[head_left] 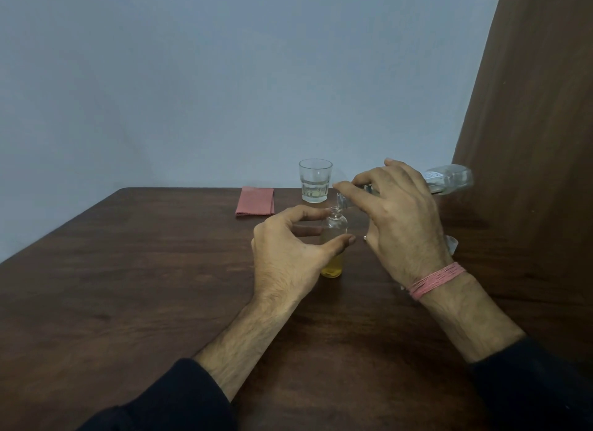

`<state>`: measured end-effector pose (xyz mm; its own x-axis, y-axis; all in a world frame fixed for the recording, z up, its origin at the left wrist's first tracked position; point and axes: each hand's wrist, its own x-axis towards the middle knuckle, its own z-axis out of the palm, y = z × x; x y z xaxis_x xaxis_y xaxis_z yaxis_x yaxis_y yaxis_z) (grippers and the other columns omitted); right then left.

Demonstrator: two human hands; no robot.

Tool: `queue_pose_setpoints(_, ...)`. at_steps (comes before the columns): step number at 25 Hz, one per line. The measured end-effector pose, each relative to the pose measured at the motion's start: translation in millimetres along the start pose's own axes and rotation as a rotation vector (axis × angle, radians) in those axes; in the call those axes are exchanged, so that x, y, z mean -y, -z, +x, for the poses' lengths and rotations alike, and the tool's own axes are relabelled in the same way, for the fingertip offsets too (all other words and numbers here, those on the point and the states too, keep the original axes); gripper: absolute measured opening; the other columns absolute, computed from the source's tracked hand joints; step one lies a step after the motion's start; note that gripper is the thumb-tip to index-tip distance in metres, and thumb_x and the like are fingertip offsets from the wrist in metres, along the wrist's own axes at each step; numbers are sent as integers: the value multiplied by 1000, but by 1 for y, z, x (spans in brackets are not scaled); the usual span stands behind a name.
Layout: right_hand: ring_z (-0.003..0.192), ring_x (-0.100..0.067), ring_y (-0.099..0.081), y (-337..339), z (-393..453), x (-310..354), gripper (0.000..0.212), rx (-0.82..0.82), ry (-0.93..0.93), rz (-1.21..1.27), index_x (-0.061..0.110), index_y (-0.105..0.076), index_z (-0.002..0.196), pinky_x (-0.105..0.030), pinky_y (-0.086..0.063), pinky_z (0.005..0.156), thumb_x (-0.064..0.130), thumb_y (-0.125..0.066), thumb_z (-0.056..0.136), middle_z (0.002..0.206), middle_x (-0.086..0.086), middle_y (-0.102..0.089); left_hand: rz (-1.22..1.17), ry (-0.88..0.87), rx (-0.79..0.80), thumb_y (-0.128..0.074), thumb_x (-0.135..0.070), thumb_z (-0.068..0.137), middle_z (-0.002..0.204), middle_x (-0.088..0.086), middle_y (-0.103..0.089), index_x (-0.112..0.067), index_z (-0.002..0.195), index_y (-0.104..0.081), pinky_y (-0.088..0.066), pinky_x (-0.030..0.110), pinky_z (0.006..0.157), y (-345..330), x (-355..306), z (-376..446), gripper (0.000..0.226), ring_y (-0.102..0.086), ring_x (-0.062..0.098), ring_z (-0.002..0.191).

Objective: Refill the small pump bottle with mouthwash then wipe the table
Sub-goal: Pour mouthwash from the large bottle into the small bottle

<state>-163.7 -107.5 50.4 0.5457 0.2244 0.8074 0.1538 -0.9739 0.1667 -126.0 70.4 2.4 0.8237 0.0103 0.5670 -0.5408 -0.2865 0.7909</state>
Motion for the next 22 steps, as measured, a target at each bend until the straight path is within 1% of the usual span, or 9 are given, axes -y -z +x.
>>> queue_pose_setpoints(4,114,-40,-69,1,0,1,75,-1,6,2,13,-77,132,-57,-43,120,-14,-87,63,113,-13,-73,7,-11,17,-108,-56,64,103,-22,-85,-38,111,-87,-62,10,87,0,2,0,54,-78,-16,95)
queue_pose_setpoints(6,113,-39,-69,2,1,1,75,12,4,0,13,-76,132,-57,-42,121,-13,-88,62,113,-13,-73,8,-5,19,-108,-55,65,108,-21,-86,-38,112,-87,-62,12,87,0,2,1,54,-79,-14,96)
queue_pose_setpoints(8,113,-38,-69,2,1,2,74,19,-2,-4,14,-76,131,-56,-40,121,-11,-89,63,113,-12,-73,10,-9,19,-107,-56,65,111,-20,-85,-39,112,-86,-61,10,86,0,2,1,54,-79,-14,100)
queue_pose_setpoints(9,113,-38,-69,2,1,2,74,16,-6,-5,14,-76,131,-55,-40,122,-11,-89,63,113,-12,-73,3,-14,19,-107,-55,66,111,-20,-85,-39,112,-85,-62,10,86,0,2,1,54,-78,-13,103)
queue_pose_setpoints(12,114,-39,-69,3,2,2,73,16,-3,-7,13,-77,131,-55,-40,121,-12,-88,63,113,-13,-73,-67,5,33,-110,-43,68,113,-13,-86,-28,115,-87,-71,25,90,-1,3,1,55,-81,-4,108)
queue_pose_setpoints(13,114,-39,-69,3,2,3,74,17,-2,-9,13,-77,131,-56,-40,121,-12,-88,63,114,-13,-74,-85,13,38,-111,-40,68,113,-12,-86,-26,116,-87,-71,27,90,-2,3,1,56,-82,-2,108)
queue_pose_setpoints(16,116,-38,-68,3,2,2,76,35,0,-13,14,-76,133,-56,-40,121,-11,-89,62,115,-12,-73,-130,50,70,-112,-36,67,110,-13,-86,-26,115,-86,-72,26,85,-1,2,2,55,-85,-2,99)
queue_pose_setpoints(18,116,-37,-68,4,2,2,78,46,2,-13,15,-76,133,-56,-40,122,-11,-90,61,115,-11,-73,-134,53,82,-112,-34,68,111,-12,-86,-27,115,-85,-72,25,81,-1,3,2,54,-84,-4,96)
queue_pose_setpoints(22,113,-36,-68,4,2,1,76,31,14,-11,15,-77,131,-57,-42,122,-14,-85,62,114,-10,-73,-142,56,86,-112,-32,68,108,-9,-88,-28,113,-86,-71,23,80,0,2,0,53,-85,-3,92)
